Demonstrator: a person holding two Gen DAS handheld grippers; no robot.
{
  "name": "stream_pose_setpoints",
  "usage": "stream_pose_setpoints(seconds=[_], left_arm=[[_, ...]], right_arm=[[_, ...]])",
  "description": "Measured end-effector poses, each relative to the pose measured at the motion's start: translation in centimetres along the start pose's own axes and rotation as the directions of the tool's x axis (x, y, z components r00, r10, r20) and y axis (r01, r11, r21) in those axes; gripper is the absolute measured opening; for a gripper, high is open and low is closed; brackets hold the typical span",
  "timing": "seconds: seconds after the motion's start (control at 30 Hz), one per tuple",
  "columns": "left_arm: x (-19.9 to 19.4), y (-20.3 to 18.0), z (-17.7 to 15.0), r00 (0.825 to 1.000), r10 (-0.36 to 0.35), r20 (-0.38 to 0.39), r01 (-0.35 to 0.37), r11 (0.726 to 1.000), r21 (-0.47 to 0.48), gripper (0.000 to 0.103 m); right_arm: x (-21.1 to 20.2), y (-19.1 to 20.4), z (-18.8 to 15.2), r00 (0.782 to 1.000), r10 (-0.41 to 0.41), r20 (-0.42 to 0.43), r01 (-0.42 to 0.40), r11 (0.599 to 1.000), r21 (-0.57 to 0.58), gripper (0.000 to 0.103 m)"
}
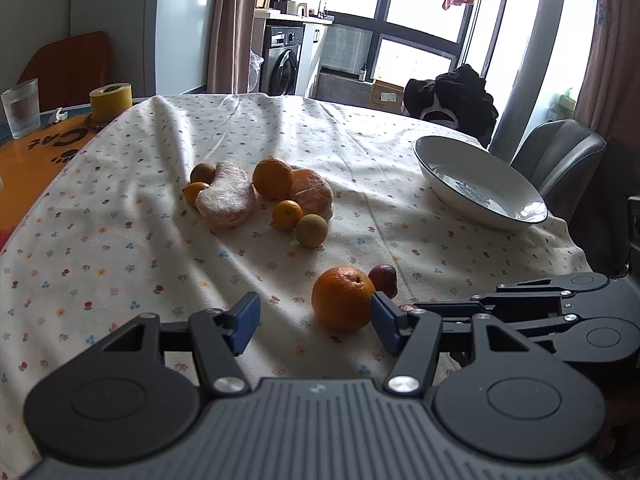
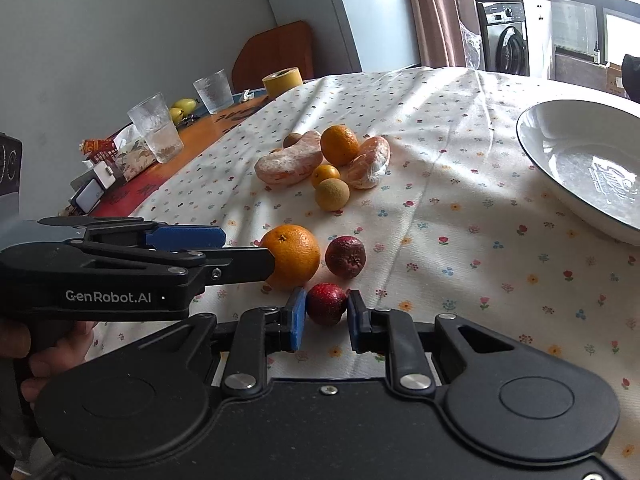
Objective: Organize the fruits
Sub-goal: 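Grasp the small red fruit with the right gripper while the left gripper grasps the large orange, then carry the red fruit and orange in both grippers over the white bowl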
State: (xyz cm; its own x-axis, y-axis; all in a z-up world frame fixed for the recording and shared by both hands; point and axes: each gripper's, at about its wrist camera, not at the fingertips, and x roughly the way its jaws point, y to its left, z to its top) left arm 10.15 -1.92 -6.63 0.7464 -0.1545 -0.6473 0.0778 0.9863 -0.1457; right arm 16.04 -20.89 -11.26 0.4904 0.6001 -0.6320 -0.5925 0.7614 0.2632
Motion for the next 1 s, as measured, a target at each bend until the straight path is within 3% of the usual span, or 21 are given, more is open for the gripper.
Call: stream_pose_setpoints(seconds=[0.23, 0.3, 0.4, 0.47, 1.0], left_arm=[[1.2, -1.0, 0.4, 1.000, -0.014, -0.009, 0.014, 1.000, 0.012, 0.060], [1.6, -1.3, 0.4, 1.000, 0.014, -0.012, -0.014, 1.000, 0.026, 0.060], [2.1, -1.4, 0.2, 1.000, 0.014, -0.022, -0.013, 1.000, 0.025, 0.052], [2.3, -1.4, 0.1, 1.000, -0.007, -0.029, 0.007, 1.000, 0.015, 0.039], [-0.7, -3.0, 0.9, 0.999, 0.003, 0.033, -0.004, 0.999, 0.036, 0.039]], right_arm=[[-1.0, -1.3, -0.2, 0.999, -0.043, 0.025, 0.042, 0.998, 0.038, 0.020], [-1.3, -1.7, -0.2, 0.998, -0.053, 0.031, 0.051, 0.998, 0.047, 0.020], [-1.8, -2.1, -0.2, 0.997, -0.067, 0.044, 0.064, 0.996, 0.055, 0.020], [-2.1, -2.4, -0.1, 0.996, -0.077, 0.052, 0.073, 0.995, 0.069, 0.020], [-4.3, -2.4, -0.6, 0.987, -0.106, 0.118, 0.094, 0.990, 0.105, 0.020]])
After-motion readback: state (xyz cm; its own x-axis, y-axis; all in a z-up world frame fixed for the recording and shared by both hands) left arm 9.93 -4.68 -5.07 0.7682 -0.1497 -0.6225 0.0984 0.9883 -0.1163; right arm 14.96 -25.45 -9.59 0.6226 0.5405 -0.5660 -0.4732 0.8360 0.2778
